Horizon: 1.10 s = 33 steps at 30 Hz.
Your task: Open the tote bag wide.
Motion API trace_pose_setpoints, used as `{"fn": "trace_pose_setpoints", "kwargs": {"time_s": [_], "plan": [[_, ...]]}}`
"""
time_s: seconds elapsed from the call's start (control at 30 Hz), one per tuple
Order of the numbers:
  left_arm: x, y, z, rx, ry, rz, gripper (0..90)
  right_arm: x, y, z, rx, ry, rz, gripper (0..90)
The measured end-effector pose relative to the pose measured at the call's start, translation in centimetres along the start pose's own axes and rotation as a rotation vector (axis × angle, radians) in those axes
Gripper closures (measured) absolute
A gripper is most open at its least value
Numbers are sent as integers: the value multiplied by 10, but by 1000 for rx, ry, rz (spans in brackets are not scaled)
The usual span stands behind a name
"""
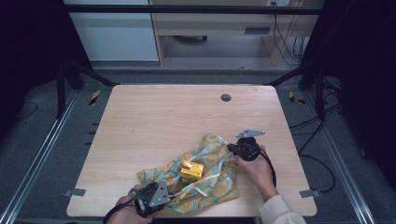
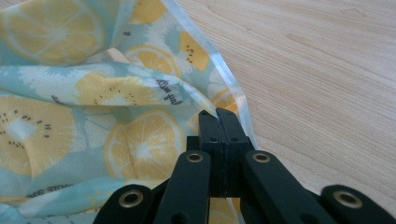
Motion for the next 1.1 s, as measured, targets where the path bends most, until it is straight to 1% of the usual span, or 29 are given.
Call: {"fn": "trace_pose_setpoints", "kwargs": {"time_s": [0.03,0.07,0.1,0.13,0.17,0.2,0.23,0.3,0.33,0.37,0.4,0.47,0.53,0.57,0.67,0.7,0.77,0.83,0.9,0.93,1.0,1.07,1.1], "plan": [[0,2,2,-22,5,1,743,1,1,1,-7,2,4,829],[1,4,3,-47,10,9,683,1,3,1,-17,3,2,766],[1,6,5,-84,34,15,608,2,5,2,-24,0,-3,708],[2,9,7,-110,58,17,516,2,8,3,-37,-4,-9,645],[3,11,8,-128,69,10,470,3,12,5,-44,-1,-11,571],[4,16,9,-160,85,14,455,5,15,7,-48,6,-17,536],[4,18,9,-181,104,6,410,7,20,10,-58,24,-31,482],[5,23,11,-214,128,1,374,11,29,15,-74,35,-35,402],[5,26,12,-234,138,-2,363,13,33,17,-81,40,-37,377],[5,27,13,-241,143,-4,351,16,38,20,-92,59,-42,353],[5,29,15,-255,153,-14,338,19,42,22,-94,65,-44,336],[4,30,17,-261,150,-8,319,27,49,25,-106,87,-31,307],[2,28,19,-243,148,13,301,38,55,25,-103,110,0,285],[1,28,20,-238,146,16,292,44,55,24,-99,129,16,277],[1,27,20,-237,154,21,285,58,58,19,-76,157,41,261],[1,27,20,-239,155,19,277,63,58,14,-63,170,51,257],[2,27,20,-244,166,15,263,70,58,5,-31,185,58,257],[4,29,20,-251,182,8,255,73,57,-5,-3,193,59,259],[6,30,21,-263,195,24,254,73,55,-16,17,196,60,263],[8,31,21,-270,208,28,256,73,55,-20,27,198,60,263],[13,35,22,-299,242,24,257,73,53,-26,51,210,59,257],[17,38,22,-323,268,34,257,75,53,-31,65,219,62,257],[18,39,22,-332,275,42,257,77,53,-33,73,232,60,256]]}}
Point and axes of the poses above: each handheld gripper's, and its own axes: y roughly backward along the jaws, z roughly out of its top, x roughly to its left, the point moved 1 cm from there along -y, roughly forward along the jaws, and after that the axes turned 14 degrees about y, right-handed, at the moved point
